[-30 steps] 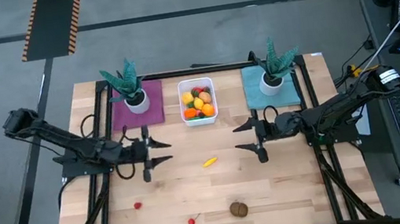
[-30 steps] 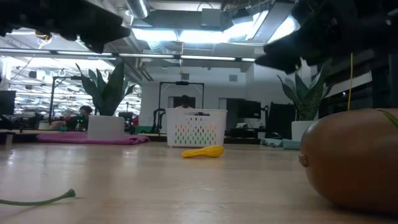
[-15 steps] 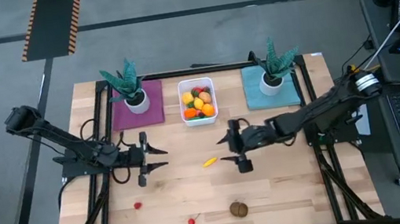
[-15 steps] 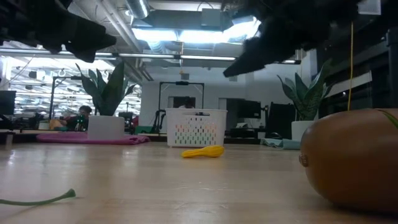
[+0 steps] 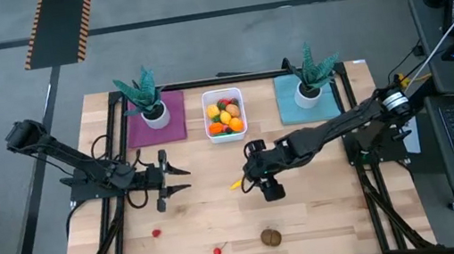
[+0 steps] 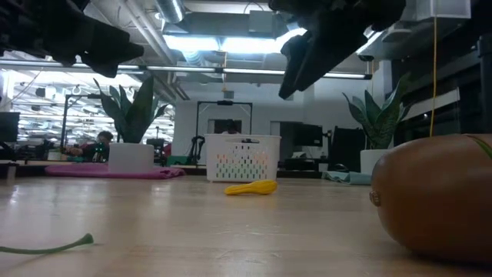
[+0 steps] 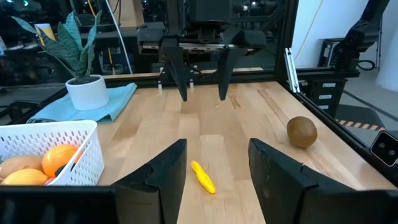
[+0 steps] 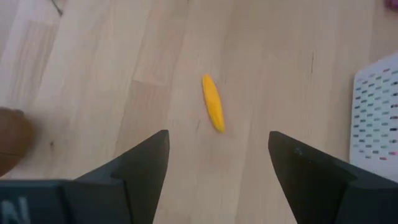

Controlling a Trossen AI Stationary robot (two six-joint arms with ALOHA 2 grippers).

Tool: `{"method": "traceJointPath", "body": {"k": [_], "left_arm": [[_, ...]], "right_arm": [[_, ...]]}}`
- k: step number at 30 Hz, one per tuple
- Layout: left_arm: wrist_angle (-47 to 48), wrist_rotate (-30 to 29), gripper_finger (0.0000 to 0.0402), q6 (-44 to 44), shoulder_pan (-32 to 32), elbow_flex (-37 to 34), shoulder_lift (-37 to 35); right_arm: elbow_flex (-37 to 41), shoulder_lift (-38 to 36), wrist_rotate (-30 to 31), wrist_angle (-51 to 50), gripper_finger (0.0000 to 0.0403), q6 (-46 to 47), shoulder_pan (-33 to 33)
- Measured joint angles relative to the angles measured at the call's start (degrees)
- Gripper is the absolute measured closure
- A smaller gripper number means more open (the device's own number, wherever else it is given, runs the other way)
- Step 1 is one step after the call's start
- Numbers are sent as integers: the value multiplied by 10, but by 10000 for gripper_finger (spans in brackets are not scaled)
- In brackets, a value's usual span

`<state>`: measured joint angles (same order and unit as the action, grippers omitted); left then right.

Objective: Pick and placing Produce into tupperware
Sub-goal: Put the yellow zucchini into the white bin

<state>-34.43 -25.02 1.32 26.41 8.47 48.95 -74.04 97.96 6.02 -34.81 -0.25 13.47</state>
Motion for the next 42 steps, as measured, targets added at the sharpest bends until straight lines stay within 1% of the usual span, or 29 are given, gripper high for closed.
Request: {"method": "traceJointPath", "body": {"k": [3,12,18,32,36,42], "left_arm": [[0,0,236,0,0,0,0],[6,0,248,1,0,0,1],[11,0,252,1,0,0,1],[25,0,236,16,0,0,1],[26,0,241,17,0,0,1],[27,0,250,17,0,0,1]], "right_arm": [[-9,6,-6,-8,128,-1,0],[3,23,-7,25,128,-2,0],[3,63,-8,47,128,-19,0],[4,158,-7,106,128,-19,-2],[4,171,-7,133,128,-22,-2],[4,177,-5,147,128,-30,-3]]}}
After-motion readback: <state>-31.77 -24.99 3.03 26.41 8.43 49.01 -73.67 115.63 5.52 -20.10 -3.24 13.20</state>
